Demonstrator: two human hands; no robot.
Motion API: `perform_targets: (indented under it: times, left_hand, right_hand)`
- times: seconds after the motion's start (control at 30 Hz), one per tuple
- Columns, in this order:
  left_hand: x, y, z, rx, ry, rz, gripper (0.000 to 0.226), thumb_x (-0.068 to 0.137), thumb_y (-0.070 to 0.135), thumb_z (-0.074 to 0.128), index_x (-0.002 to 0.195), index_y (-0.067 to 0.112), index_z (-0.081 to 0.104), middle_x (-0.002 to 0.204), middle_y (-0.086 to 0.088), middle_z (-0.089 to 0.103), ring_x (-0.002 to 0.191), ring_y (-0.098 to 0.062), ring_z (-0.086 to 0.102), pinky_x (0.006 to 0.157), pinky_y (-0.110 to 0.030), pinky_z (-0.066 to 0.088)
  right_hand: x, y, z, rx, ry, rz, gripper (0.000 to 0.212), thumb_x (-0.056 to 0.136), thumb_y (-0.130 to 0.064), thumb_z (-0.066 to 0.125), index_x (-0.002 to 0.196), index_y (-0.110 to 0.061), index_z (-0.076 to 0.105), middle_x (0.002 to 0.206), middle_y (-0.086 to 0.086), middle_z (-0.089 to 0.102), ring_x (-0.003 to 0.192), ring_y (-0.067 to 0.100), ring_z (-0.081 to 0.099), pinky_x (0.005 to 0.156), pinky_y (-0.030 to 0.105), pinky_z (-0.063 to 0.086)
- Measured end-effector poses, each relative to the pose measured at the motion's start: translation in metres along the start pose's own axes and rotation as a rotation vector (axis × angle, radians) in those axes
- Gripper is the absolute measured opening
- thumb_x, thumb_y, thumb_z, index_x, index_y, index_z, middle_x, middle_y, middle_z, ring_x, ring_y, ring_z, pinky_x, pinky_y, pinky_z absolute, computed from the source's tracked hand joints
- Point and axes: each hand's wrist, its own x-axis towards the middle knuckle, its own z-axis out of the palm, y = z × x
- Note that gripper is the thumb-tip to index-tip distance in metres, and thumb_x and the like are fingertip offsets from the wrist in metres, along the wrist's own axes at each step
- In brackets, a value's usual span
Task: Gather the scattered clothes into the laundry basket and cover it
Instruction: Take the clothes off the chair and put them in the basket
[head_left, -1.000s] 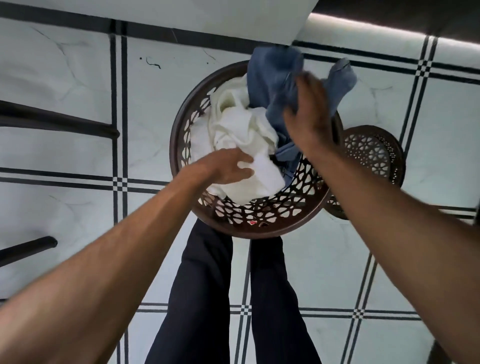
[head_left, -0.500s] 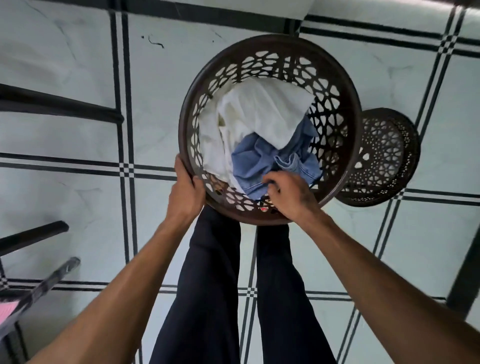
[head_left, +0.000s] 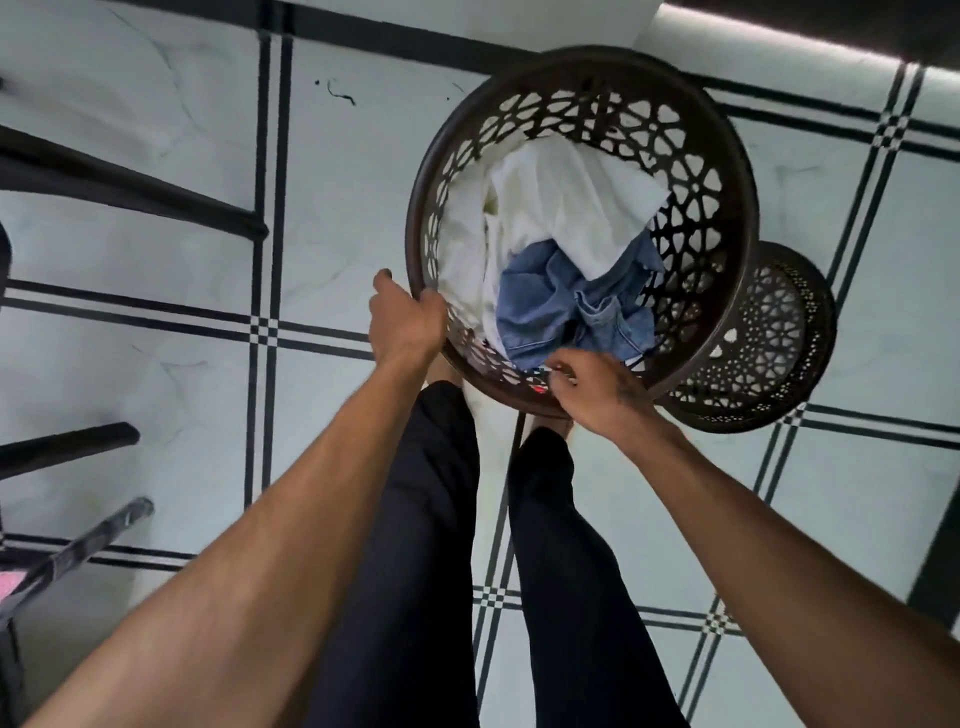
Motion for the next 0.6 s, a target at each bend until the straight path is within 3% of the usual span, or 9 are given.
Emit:
perform_targets:
  times: [0.1,0.23,0.4,0.6]
  left_hand:
    - [-0.036,-0.019,-0.036,0.097,0.055,0.182,0.052,0.098,0.029,0.049,0.147,0.016,0.043,0.142,-0.008,0.057,0.123,-0.026,0.059,0.104,-0.039,0.046]
    - [-0.114,-0.043,-0.132,0.1,0.105,0.207,0.032,0.091,0.018,0.052,0.115,0.021,0.073,0.114,0.001,0.076,0.106,-0.02,0.069,0.091,-0.028,0.049]
    - [-0.183,-0.057,-0.238,-0.059,0.322,0.222,0.023,0.089,0.018,0.057,0.101,0.025,0.076,0.097,0.006,0.077,0.09,-0.017,0.069,0.084,-0.029,0.051]
    - [-0.172,-0.049,-0.384,-0.357,0.568,0.255,0.015,0.092,0.03,0.064,0.088,0.019,0.073,0.081,0.001,0.074,0.085,-0.025,0.071,0.074,-0.034,0.051]
  right_hand:
    - [-0.02,-0.031,-0.014,0.034,0.03,-0.127,0.029,0.097,-0.019,0.052,0.122,-0.019,0.068,0.126,0.006,0.07,0.116,0.028,0.064,0.097,0.038,0.052]
    - [-0.086,-0.131,-0.045,0.036,0.092,-0.269,0.027,0.097,-0.017,0.054,0.118,-0.019,0.071,0.119,0.008,0.073,0.111,0.03,0.066,0.093,0.037,0.053]
    - [-0.173,-0.261,-0.065,0.001,0.042,-0.566,0.027,0.093,-0.016,0.055,0.113,-0.021,0.073,0.114,0.003,0.074,0.104,0.023,0.067,0.094,0.035,0.051]
    - [-0.205,-0.432,-0.075,-0.191,0.091,-0.831,0.027,0.091,-0.019,0.056,0.113,-0.02,0.072,0.11,0.005,0.075,0.103,0.026,0.069,0.092,0.039,0.053]
